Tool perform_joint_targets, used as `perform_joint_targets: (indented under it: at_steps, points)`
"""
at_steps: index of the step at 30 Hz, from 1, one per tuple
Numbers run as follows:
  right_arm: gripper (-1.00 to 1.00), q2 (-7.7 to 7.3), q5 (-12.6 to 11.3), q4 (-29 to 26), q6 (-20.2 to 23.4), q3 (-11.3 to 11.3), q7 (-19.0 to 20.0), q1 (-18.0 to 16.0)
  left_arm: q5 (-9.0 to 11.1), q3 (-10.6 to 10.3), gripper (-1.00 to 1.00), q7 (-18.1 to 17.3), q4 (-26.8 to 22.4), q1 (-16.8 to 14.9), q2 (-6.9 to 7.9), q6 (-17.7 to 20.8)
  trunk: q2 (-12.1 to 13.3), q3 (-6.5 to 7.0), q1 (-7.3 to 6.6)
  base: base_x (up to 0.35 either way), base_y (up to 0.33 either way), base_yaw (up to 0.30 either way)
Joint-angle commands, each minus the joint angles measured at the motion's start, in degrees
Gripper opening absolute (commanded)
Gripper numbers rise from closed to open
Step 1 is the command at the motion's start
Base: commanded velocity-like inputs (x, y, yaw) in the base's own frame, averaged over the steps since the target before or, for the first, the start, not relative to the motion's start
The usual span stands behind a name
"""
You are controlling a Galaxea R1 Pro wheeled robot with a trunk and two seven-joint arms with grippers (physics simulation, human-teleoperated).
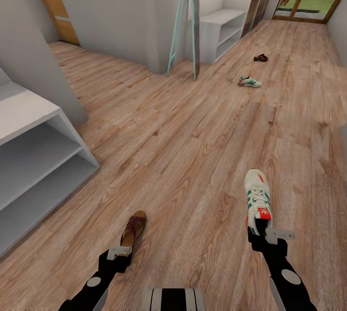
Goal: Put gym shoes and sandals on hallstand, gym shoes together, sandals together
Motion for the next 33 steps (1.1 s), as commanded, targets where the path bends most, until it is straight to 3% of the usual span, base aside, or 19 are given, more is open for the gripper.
perform_joint_targets:
  at_steps: [1,20,33]
  points:
    - [-1.00,-0.02,0.14,-0.09,0.36,0.07,-0.21,-0.01,-0.09,-0.25,1.00,0.08,0.03,-0.03,0.08,-0.19,-0.03,-0.36,0.01,0.000,0.000,0.000]
    - [-1.00,-0.02,0.15,-0.09,0.36,0.02,-0.21,-0.01,-0.18,-0.34,1.00,0.08,-0.36,0.15,0.15,-0.21,-0.28,-6.30,0.50,0.000,0.000,0.000]
    - [-1.00,-0.02,0.07,-2.01,0.35,0.05,-0.21,-0.01,-0.18,-0.34,1.00,0.08,-0.53,0.27,0.11,-0.21,-0.28,-6.86,0.50,0.000,0.000,0.000]
